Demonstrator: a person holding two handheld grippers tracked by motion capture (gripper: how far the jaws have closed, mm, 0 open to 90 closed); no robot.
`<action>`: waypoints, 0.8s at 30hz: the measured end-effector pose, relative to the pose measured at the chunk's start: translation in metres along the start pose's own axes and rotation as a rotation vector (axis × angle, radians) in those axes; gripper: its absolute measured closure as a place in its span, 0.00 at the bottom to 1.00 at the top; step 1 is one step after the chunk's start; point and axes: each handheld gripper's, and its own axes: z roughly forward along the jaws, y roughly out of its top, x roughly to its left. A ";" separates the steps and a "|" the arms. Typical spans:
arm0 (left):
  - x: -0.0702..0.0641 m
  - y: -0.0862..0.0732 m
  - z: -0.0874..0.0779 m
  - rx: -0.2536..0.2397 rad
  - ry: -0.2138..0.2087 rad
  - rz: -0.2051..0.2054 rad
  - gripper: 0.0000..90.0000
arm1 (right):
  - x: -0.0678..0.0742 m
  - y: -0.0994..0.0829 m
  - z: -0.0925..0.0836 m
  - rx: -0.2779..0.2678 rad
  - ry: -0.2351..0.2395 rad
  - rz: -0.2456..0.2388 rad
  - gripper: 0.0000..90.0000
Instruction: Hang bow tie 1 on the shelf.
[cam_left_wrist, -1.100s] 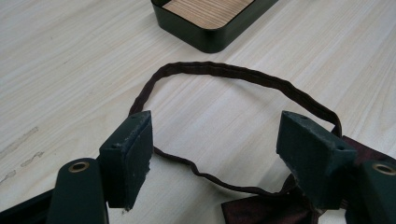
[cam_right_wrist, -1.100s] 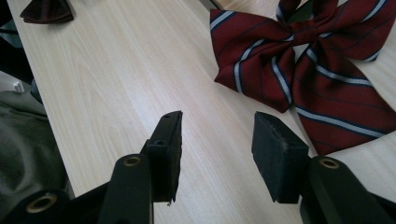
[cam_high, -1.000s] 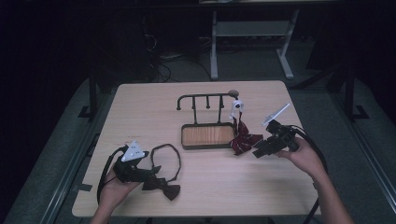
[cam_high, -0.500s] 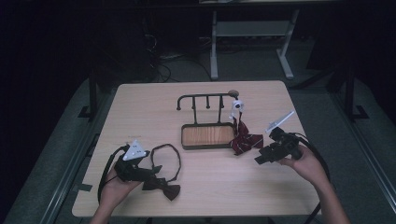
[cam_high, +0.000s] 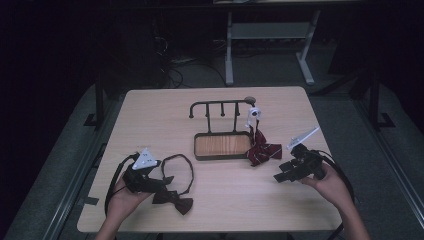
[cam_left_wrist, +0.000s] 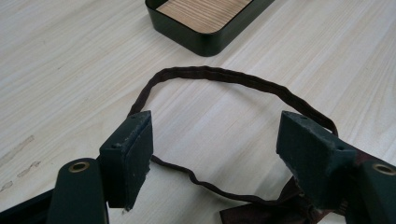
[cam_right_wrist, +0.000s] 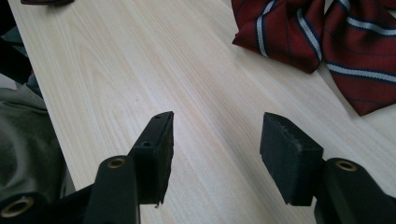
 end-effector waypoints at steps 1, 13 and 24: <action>0.000 0.001 0.000 0.004 0.000 0.007 0.31 | 0.001 -0.001 0.000 -0.001 0.001 0.003 0.49; 0.002 0.009 0.006 0.039 -0.007 0.014 0.31 | 0.006 -0.017 0.002 -0.006 -0.037 0.004 0.43; 0.011 0.017 0.007 0.083 0.011 0.037 0.40 | 0.009 -0.023 -0.003 -0.024 -0.064 0.030 0.40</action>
